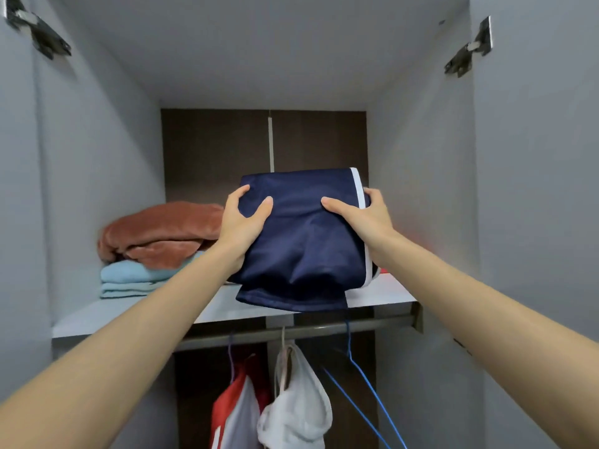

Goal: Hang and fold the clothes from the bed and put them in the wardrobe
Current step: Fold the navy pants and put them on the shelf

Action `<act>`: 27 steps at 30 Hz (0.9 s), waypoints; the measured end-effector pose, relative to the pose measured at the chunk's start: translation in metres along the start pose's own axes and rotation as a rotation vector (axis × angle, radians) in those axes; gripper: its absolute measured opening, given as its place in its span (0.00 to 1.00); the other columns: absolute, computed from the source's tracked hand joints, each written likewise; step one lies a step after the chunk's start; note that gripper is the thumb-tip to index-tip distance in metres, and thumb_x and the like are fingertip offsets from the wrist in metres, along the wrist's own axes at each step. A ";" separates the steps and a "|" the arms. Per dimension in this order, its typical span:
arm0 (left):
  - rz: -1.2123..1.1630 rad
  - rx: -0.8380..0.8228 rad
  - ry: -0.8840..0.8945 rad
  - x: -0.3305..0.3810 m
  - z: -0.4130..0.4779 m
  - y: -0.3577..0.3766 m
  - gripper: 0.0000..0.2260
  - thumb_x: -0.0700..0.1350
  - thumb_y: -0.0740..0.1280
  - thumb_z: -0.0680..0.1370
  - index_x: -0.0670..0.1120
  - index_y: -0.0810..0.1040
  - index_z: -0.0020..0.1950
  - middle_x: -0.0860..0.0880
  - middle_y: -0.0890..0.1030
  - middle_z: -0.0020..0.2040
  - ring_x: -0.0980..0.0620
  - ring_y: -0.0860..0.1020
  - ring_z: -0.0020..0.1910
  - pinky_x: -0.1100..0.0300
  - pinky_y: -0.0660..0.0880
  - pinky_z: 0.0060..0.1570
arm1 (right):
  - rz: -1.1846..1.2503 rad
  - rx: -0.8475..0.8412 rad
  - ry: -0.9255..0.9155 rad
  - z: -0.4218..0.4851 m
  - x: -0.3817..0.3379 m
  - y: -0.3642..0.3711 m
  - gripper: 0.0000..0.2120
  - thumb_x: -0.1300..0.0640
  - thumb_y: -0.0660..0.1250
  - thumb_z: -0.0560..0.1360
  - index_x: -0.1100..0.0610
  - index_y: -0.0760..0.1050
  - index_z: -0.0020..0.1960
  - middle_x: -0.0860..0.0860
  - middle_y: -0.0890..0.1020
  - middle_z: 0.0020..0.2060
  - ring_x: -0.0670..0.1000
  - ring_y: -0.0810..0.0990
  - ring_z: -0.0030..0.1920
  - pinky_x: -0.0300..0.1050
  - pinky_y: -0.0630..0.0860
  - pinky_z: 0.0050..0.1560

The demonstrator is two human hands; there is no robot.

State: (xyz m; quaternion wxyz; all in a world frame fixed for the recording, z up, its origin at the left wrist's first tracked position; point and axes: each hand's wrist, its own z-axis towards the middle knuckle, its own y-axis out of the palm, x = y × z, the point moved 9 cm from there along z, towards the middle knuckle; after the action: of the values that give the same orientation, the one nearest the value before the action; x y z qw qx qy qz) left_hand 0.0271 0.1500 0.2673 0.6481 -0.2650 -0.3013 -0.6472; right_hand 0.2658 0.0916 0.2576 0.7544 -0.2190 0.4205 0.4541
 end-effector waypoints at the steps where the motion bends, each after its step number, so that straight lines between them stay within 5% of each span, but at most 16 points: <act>1: 0.006 0.018 -0.002 -0.006 0.014 0.004 0.24 0.51 0.70 0.76 0.53 0.68 0.70 0.55 0.69 0.67 0.56 0.69 0.63 0.63 0.68 0.60 | -0.020 -0.008 -0.014 0.019 0.003 0.005 0.40 0.39 0.79 0.58 0.45 0.65 0.65 0.41 0.77 0.50 0.49 0.79 0.51 0.52 0.77 0.57; 8: 0.119 0.093 0.012 -0.062 0.109 0.025 0.23 0.50 0.70 0.76 0.52 0.70 0.70 0.52 0.71 0.69 0.53 0.70 0.67 0.58 0.67 0.66 | -0.192 -0.095 -0.092 0.132 0.038 0.045 0.40 0.35 0.75 0.61 0.45 0.64 0.67 0.46 0.77 0.55 0.51 0.78 0.52 0.50 0.76 0.56; 13: 0.247 0.106 -0.008 -0.119 0.149 0.029 0.22 0.48 0.68 0.77 0.51 0.70 0.70 0.50 0.71 0.70 0.51 0.68 0.69 0.63 0.65 0.62 | -0.259 -0.162 -0.038 0.178 0.090 0.077 0.37 0.34 0.73 0.63 0.44 0.64 0.66 0.47 0.77 0.58 0.52 0.77 0.54 0.46 0.74 0.53; 17: 0.792 -0.065 -0.130 -0.180 0.145 0.030 0.23 0.50 0.66 0.78 0.51 0.66 0.73 0.37 0.63 0.71 0.39 0.63 0.70 0.58 0.62 0.66 | -0.676 -0.308 -0.001 0.180 0.145 0.098 0.36 0.34 0.67 0.70 0.44 0.57 0.72 0.55 0.71 0.65 0.59 0.74 0.61 0.52 0.74 0.58; 21: 1.211 -0.101 -0.125 -0.195 0.138 0.034 0.18 0.56 0.62 0.79 0.54 0.72 0.68 0.40 0.50 0.73 0.37 0.56 0.70 0.51 0.61 0.68 | -1.122 -0.384 -0.089 0.173 0.157 0.109 0.27 0.36 0.56 0.77 0.44 0.58 0.73 0.57 0.51 0.74 0.62 0.52 0.72 0.58 0.62 0.66; 23: 1.288 -0.150 -0.026 -0.187 0.143 0.046 0.17 0.57 0.58 0.80 0.56 0.72 0.68 0.44 0.56 0.74 0.41 0.56 0.72 0.48 0.58 0.70 | -1.168 -0.458 -0.194 0.172 0.147 0.123 0.24 0.38 0.53 0.79 0.42 0.58 0.74 0.52 0.46 0.77 0.59 0.46 0.75 0.61 0.55 0.70; 27: 1.288 -0.380 -0.083 -0.209 0.136 0.061 0.20 0.58 0.49 0.82 0.59 0.65 0.73 0.50 0.67 0.73 0.47 0.60 0.73 0.43 0.52 0.73 | -1.191 -0.621 -0.217 0.156 0.162 0.145 0.24 0.38 0.45 0.80 0.39 0.54 0.76 0.50 0.54 0.78 0.55 0.49 0.77 0.60 0.44 0.74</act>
State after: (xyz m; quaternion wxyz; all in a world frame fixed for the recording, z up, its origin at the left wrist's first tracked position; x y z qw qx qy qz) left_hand 0.0859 0.3931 0.2095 0.8348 -0.5259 0.0114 -0.1625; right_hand 0.2459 0.3553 0.2163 0.8158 -0.5728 0.0004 0.0801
